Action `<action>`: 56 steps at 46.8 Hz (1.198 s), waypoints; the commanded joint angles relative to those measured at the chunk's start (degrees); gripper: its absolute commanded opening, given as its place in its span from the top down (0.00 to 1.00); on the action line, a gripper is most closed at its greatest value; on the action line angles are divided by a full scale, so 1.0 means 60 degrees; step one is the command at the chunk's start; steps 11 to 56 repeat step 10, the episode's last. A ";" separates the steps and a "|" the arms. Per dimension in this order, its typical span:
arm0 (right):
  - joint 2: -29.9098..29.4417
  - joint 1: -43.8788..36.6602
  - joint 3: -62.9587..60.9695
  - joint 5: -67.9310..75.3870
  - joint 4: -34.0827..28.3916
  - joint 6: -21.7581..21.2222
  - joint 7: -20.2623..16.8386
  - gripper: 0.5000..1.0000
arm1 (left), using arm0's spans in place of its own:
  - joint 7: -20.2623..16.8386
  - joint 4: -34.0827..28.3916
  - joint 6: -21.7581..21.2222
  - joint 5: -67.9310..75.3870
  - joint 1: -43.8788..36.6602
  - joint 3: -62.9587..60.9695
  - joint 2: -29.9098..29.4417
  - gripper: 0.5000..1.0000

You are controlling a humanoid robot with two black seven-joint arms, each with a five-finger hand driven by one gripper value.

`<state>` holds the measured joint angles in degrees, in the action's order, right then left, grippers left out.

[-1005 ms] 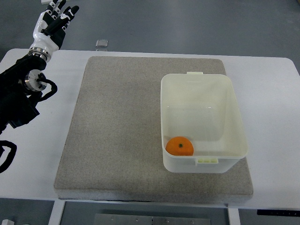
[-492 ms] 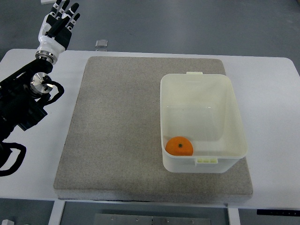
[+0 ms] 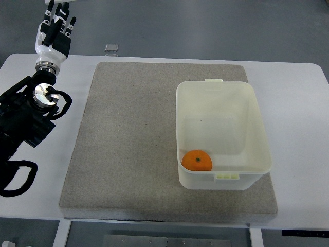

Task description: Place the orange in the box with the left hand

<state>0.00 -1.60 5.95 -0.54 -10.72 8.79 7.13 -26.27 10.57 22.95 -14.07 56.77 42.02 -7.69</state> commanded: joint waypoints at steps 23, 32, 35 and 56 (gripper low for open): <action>0.0000 0.0033 0.0078 -0.0013 -0.0043 -0.0015 -0.0016 0.14 | -0.0001 -0.0004 0.0012 -0.0072 -0.0146 0.0717 0.0036 0.02; 0.0000 0.0033 0.0078 -0.0013 -0.0043 -0.0015 -0.0016 0.14 | -0.0001 -0.0004 0.0012 -0.0072 -0.0146 0.0717 0.0036 0.02; 0.0000 0.0033 0.0078 -0.0013 -0.0043 -0.0015 -0.0016 0.14 | -0.0001 -0.0004 0.0012 -0.0072 -0.0146 0.0717 0.0036 0.02; 0.0000 0.0033 0.0078 -0.0013 -0.0043 -0.0015 -0.0016 0.14 | -0.0001 -0.0004 0.0012 -0.0072 -0.0146 0.0717 0.0036 0.02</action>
